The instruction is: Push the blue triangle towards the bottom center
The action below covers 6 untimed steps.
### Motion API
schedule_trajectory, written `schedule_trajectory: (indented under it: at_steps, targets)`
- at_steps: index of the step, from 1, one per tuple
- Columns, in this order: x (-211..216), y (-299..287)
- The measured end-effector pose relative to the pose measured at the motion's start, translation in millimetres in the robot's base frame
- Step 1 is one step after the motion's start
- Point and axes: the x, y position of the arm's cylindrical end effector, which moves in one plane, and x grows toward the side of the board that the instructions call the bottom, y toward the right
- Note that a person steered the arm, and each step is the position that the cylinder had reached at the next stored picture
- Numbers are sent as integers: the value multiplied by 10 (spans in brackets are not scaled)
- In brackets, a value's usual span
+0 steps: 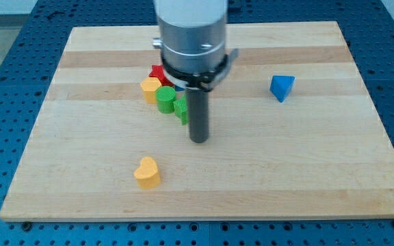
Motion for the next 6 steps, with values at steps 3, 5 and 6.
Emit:
schedule_trajectory:
  at_steps: [3,5,6]
  targets:
    - [-69,1371]
    - [-545,2260]
    - [-796,2496]
